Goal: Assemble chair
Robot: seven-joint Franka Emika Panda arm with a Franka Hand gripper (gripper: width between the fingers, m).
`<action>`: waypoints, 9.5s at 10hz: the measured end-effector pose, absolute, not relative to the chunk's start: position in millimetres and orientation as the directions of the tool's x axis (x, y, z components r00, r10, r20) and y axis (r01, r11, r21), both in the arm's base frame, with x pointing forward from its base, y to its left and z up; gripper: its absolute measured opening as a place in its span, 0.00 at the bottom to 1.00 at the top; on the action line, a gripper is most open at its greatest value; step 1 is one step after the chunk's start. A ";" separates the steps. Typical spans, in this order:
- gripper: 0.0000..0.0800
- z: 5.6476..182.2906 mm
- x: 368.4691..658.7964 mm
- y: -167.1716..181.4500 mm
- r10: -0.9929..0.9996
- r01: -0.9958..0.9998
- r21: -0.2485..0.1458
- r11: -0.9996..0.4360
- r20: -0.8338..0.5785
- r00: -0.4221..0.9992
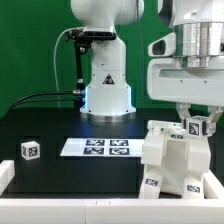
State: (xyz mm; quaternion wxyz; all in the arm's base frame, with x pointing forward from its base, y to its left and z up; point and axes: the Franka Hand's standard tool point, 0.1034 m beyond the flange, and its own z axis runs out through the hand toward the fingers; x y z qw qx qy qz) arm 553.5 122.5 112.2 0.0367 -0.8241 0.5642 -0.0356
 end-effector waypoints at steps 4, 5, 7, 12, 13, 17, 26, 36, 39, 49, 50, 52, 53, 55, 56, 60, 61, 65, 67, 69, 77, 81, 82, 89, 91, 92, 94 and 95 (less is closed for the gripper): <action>0.33 111.3 553.4 121.0 -0.997 -0.993 -0.103 -0.064 -0.038 0.068; 0.34 111.3 553.4 121.0 -0.997 -0.992 -0.103 -0.066 -0.038 0.070; 0.47 110.6 553.5 120.6 -0.987 -0.983 -0.105 -0.152 -0.026 0.156; 0.81 110.7 555.5 116.4 -0.743 -0.737 -0.102 -0.668 0.039 0.668; 0.81 110.7 555.6 115.7 -0.692 -0.686 -0.099 -0.720 0.047 0.720; 0.79 110.4 554.6 118.9 -0.537 -0.533 -0.066 -0.843 0.076 0.840; 0.33 108.5 552.8 122.1 -0.999 -0.996 -0.092 -0.020 -0.034 0.023; 0.81 111.6 556.4 120.7 -0.563 -0.560 -0.066 -0.826 0.041 0.825; 0.81 106.8 551.8 121.2 -0.297 -0.294 -0.040 -0.955 0.076 0.952; 0.33 105.7 550.6 126.7 -0.977 -0.974 -0.082 -0.212 -0.002 0.213; 0.33 106.0 552.7 126.5 -0.996 -0.992 -0.093 -0.086 -0.014 0.088; 0.33 105.6 552.9 125.6 -0.999 -0.994 -0.099 -0.038 -0.026 0.041; 0.33 105.5 552.9 125.5 -0.998 -0.994 -0.099 -0.046 -0.025 0.049; 0.65 105.4 552.8 125.5 -0.993 -0.989 -0.100 -0.111 -0.018 0.113; 0.65 105.4 551.8 124.3 -0.972 -0.968 -0.087 -0.234 -0.011 0.235; 0.81 105.7 552.2 122.8 -0.736 -0.732 -0.078 -0.676 0.027 0.677; 0.81 105.6 552.3 122.2 -0.673 -0.670 -0.075 -0.739 0.036 0.739; 0.81 109.1 552.4 130.2 -0.312 -0.306 -0.062 -0.950 0.152 0.938; 0.69 108.7 552.2 130.4 -0.377 -0.370 -0.074 -0.926 0.146 0.914; 0.33 107.6 551.6 125.3 -0.602 -0.596 -0.088 -0.799 0.099 0.792; 0.33 107.5 552.7 128.1 -0.988 -0.982 -0.111 -0.152 -0.019 0.155; 0.70 113.0 558.6 127.1 -0.827 -0.822 -0.101 -0.561 0.023 0.562; 0.78 113.5 559.6 125.8 -0.753 -0.747 -0.099 -0.657 0.036 0.658; 0.81 108.1 552.1 127.3 -0.173 -0.170 -0.033 -0.985 0.081 0.982; 0.68 108.0 552.2 126.7 -0.209 -0.207 -0.036 -0.978 0.079 0.975; 0.51 107.8 552.1 126.6 -0.212 -0.209 -0.036 -0.977 0.079 0.974; 0.35 107.6 552.1 126.4 -0.365 -0.362 -0.049 -0.931 0.071 0.928; 0.33 107.9 552.9 125.0 -0.422 -0.419 -0.050 -0.906 0.064 0.904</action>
Offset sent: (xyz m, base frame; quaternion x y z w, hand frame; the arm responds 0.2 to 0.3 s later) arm 0.0000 0.0000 0.0000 0.0000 0.0000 0.0650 0.9979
